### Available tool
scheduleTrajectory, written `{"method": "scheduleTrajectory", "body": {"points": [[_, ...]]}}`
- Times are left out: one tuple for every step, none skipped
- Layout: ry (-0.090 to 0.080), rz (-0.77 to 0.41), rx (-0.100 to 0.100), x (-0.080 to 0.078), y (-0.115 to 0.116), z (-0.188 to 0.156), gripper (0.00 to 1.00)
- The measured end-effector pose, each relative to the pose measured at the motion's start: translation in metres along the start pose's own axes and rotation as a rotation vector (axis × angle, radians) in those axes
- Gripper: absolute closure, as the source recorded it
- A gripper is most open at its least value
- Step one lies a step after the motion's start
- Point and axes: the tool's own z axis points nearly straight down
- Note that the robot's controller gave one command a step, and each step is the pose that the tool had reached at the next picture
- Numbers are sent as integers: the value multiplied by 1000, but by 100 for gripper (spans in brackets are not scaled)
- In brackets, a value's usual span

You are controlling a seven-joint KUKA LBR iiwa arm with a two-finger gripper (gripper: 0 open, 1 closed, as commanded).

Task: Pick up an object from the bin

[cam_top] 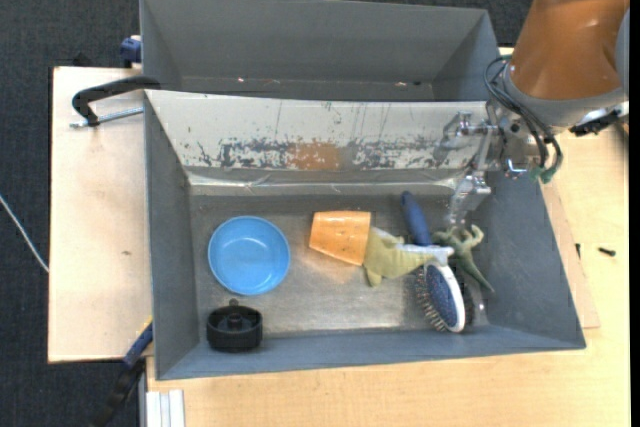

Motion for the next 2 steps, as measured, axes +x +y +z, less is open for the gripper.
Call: {"method": "scheduleTrajectory", "body": {"points": [[-2, -126, -1, 30, 69, 148, 0], [5, 65, -5, 54, 141, 139, 0]]}}
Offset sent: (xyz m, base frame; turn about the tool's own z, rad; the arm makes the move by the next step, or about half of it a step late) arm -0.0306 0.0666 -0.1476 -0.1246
